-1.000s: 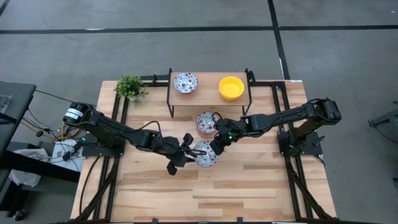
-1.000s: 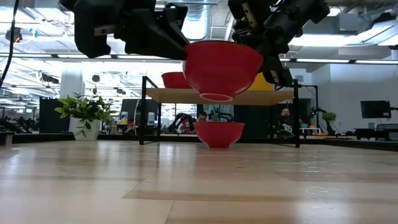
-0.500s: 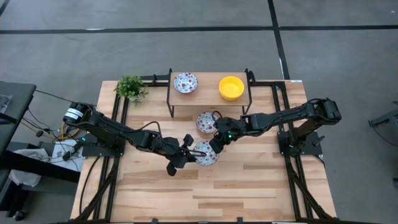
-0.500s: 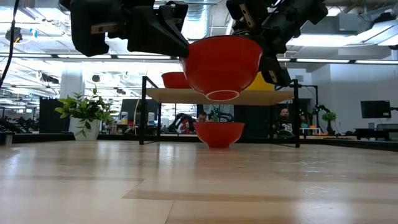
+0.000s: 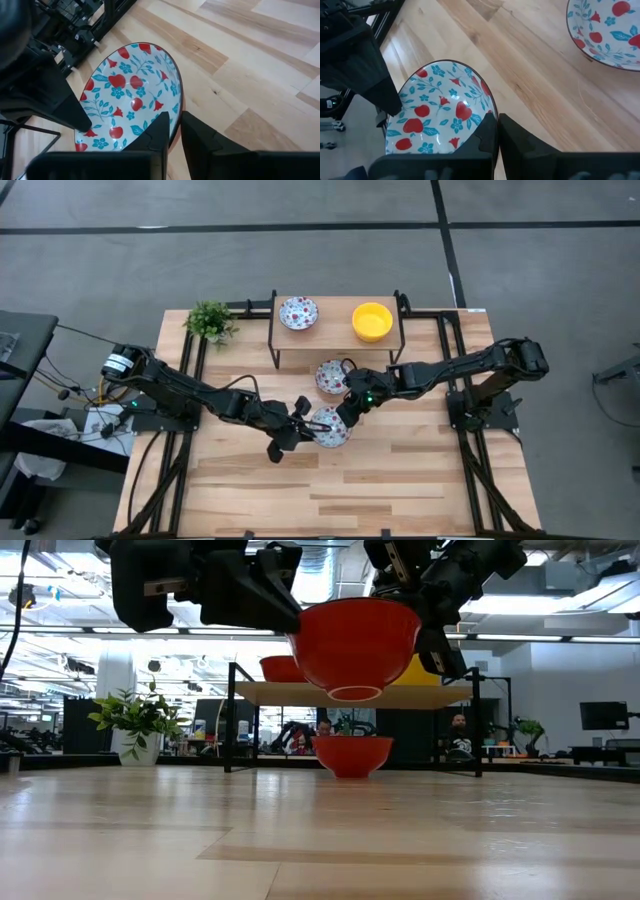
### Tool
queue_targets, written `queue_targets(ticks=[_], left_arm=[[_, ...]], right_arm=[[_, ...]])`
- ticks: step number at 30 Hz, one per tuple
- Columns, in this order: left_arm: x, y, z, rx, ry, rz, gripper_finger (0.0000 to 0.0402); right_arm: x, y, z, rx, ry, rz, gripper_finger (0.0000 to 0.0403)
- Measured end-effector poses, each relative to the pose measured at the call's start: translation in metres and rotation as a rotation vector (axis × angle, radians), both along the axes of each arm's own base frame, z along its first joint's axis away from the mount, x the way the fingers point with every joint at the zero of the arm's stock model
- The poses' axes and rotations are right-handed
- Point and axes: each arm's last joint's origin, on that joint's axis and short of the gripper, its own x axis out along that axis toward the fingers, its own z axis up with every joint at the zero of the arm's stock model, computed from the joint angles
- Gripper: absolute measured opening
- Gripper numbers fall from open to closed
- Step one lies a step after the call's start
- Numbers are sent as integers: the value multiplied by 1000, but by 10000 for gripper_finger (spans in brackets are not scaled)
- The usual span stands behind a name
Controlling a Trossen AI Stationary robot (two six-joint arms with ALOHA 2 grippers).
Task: Pick & Place Mini bowls
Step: Stack the bottom printed bowl on the printed bowl on the shelf
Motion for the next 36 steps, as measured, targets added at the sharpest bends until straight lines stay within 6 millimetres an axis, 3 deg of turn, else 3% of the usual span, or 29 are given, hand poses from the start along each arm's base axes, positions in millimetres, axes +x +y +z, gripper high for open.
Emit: queue_targets(ticks=[25, 36], left_arm=[[-3, 3, -5, 150, 35, -84, 51], [-3, 2, -5, 158, 30, -103, 16]], right_arm=[[1, 1, 1, 45, -12, 19, 0], [4, 2, 5, 64, -57, 18, 0]])
